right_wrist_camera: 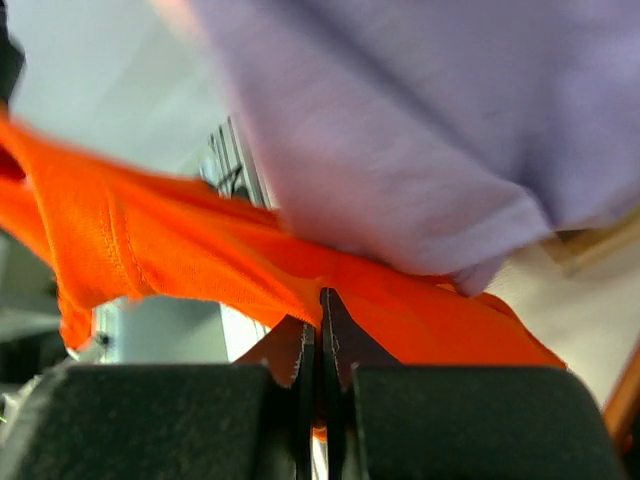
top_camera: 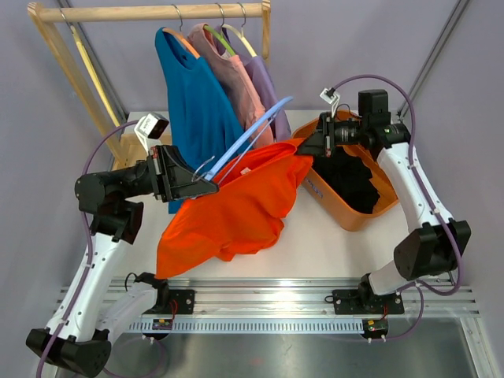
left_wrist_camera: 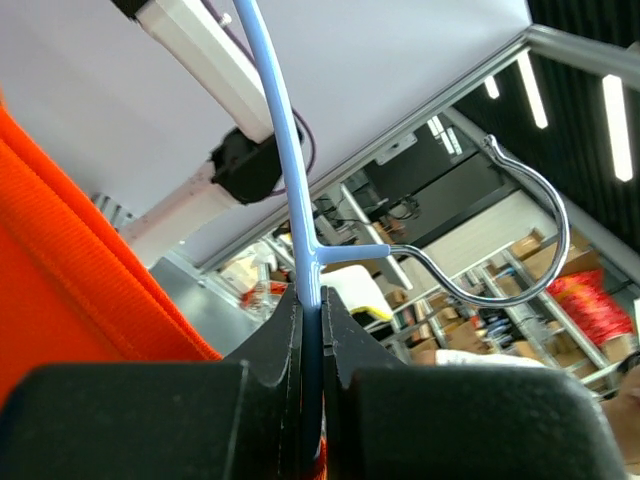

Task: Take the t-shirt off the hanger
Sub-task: Remove the tshirt from the hanger

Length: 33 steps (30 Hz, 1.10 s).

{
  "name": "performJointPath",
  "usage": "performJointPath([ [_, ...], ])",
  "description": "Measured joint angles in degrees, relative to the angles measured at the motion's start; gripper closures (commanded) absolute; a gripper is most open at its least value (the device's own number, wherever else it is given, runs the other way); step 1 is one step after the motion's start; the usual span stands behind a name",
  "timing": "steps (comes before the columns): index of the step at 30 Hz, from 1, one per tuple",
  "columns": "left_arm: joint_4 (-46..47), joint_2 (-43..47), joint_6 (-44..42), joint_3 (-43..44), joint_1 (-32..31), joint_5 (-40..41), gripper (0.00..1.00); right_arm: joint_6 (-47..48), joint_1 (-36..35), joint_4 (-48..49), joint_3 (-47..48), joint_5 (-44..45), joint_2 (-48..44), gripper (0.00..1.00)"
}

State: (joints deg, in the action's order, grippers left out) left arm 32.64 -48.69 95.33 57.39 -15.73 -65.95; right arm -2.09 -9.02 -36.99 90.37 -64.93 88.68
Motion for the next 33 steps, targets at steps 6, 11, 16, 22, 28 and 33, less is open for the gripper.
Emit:
performJointPath([
  [6,-3.41,-0.04,-7.26,-0.22,-0.37,-2.45,1.0,12.22,-3.89,3.04,-10.47,-2.19,-10.38,0.87],
  [11,-4.09,-2.36,-12.26,-2.97,-1.66,-4.57,1.0,20.63,-4.11,2.36,-11.98,-1.62,-11.5,0.48],
  [16,-9.99,-7.69,-19.63,-3.43,-3.32,-4.81,1.0,39.91,-3.61,-12.85,-5.18,0.37,-7.45,0.37],
  [22,-24.5,-10.12,-31.12,-1.95,-4.74,-4.81,1.0,68.65,-2.34,-32.61,13.11,0.59,-6.19,0.34],
  [28,-34.42,-10.32,-38.97,-0.09,-6.1,-4.96,1.0,76.41,-10.47,-36.92,23.52,-0.02,-6.62,0.31],
  [33,-39.06,-11.3,-42.4,0.15,-8.07,-5.09,1.0,75.91,-21.7,-39.32,26.01,3.08,-2.6,0.29],
])
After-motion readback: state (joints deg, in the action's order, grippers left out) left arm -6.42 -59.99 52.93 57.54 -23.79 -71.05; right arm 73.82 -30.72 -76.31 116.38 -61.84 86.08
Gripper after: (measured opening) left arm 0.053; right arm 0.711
